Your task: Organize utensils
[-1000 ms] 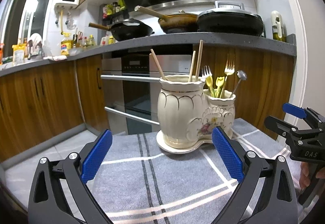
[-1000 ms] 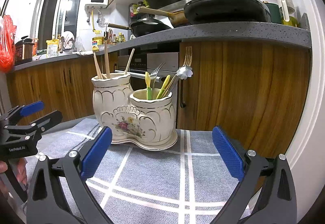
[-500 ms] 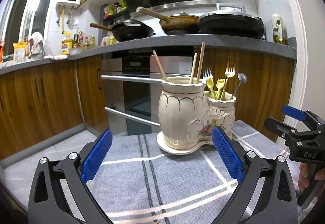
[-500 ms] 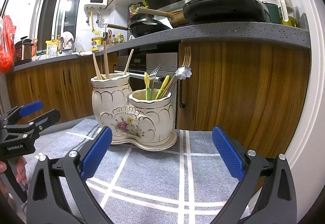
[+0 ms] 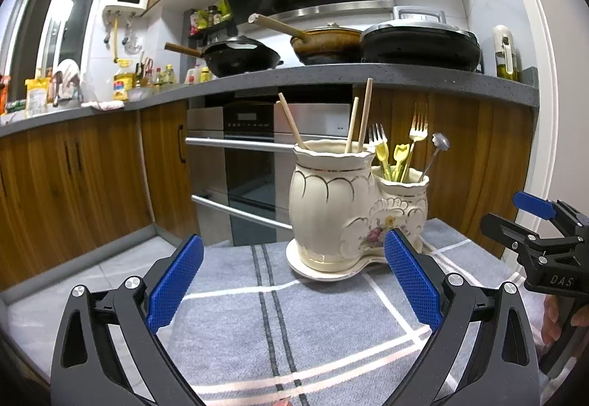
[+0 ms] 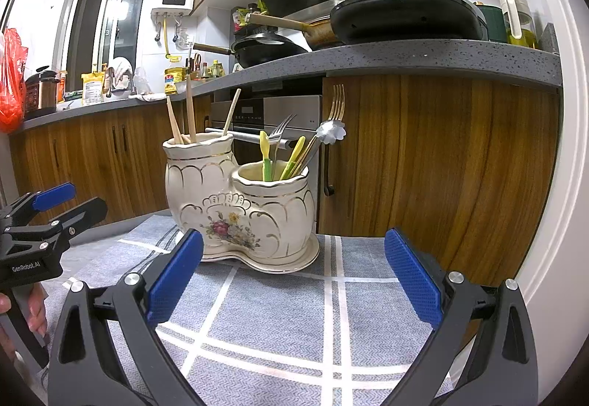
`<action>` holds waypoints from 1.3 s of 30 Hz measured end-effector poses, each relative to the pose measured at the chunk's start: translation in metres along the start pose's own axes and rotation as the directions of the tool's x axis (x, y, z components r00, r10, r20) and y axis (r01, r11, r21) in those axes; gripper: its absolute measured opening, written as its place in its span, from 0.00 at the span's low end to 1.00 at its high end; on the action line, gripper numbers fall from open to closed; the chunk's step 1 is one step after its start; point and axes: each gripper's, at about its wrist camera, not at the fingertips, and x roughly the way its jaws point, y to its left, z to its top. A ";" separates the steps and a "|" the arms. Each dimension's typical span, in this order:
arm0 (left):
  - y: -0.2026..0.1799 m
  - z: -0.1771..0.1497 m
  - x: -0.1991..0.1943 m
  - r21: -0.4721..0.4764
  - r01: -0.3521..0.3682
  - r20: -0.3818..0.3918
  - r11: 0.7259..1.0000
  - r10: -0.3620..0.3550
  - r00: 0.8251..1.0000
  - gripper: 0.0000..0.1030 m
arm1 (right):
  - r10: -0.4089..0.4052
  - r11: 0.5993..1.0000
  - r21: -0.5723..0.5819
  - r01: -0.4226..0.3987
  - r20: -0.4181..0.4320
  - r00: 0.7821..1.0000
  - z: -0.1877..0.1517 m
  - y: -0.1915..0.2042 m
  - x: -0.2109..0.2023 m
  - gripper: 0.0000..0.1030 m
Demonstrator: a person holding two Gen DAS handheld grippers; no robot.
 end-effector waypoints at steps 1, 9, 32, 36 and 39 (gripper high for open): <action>0.000 0.000 0.000 0.000 -0.001 0.000 1.000 0.001 1.000 0.95 | 0.000 1.000 0.000 0.000 0.000 1.000 0.000 0.000 0.000 0.95; 0.002 0.000 0.000 -0.008 -0.008 0.002 1.000 0.008 1.000 0.95 | 0.000 1.000 0.000 0.000 -0.001 1.000 0.000 0.000 0.000 0.95; 0.003 0.000 0.000 -0.008 -0.008 0.002 1.000 0.008 1.000 0.95 | 0.000 1.000 0.000 0.000 0.000 1.000 0.000 0.000 0.001 0.95; 0.003 0.000 0.000 -0.007 -0.008 0.002 1.000 0.008 1.000 0.95 | 0.000 1.000 0.000 0.000 0.000 1.000 0.000 0.000 0.001 0.95; 0.002 0.000 0.000 -0.007 -0.008 0.002 1.000 0.008 1.000 0.95 | 0.000 1.000 0.000 0.000 0.000 1.000 0.000 0.000 0.001 0.95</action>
